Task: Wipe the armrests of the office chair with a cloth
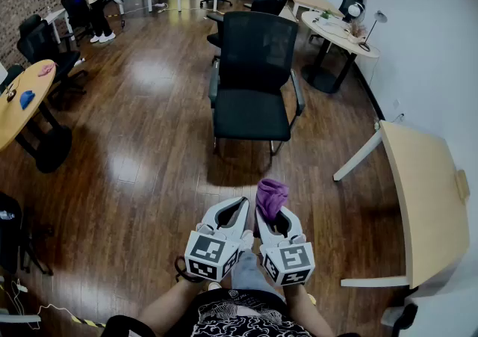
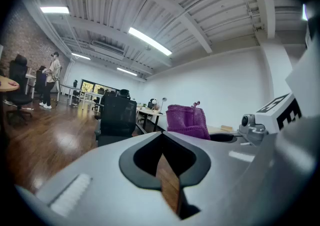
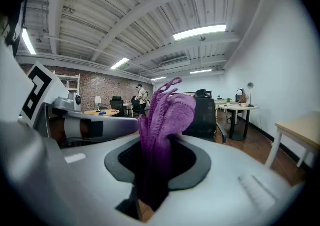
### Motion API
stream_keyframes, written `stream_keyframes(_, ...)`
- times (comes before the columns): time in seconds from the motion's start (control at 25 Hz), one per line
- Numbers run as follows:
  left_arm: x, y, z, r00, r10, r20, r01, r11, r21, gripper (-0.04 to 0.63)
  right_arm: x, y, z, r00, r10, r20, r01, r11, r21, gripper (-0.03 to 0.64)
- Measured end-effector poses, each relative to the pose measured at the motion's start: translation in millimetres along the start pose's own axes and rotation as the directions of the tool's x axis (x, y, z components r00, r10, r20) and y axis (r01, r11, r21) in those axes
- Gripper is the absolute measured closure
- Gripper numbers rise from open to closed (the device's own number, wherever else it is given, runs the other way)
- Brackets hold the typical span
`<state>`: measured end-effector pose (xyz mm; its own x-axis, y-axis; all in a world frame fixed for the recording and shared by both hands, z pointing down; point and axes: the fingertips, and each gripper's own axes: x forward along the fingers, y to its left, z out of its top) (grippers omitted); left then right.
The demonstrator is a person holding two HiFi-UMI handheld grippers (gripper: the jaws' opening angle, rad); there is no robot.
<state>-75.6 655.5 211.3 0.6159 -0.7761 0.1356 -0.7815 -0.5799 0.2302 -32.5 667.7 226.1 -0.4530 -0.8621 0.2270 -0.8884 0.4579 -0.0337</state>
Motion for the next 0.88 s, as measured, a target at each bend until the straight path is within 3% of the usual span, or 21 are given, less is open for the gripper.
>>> stream_keyframes(0.2,44.5,28.7,12.7,1.0,0.024,-0.008,-0.024,1.0,0.008,0.591,49.8,-28.1,12.5,0.999,0.03,0.011,-0.03,0.999,0.014,0.522)
stream_keyframes(0.88,238.0,129.6,78.6,0.977,0.215,-0.005,-0.215,0.976,0.024,0.591,218.8,-168.9,74.8,0.978,0.203,0.038,-0.203,0.979,0.01,0.522)
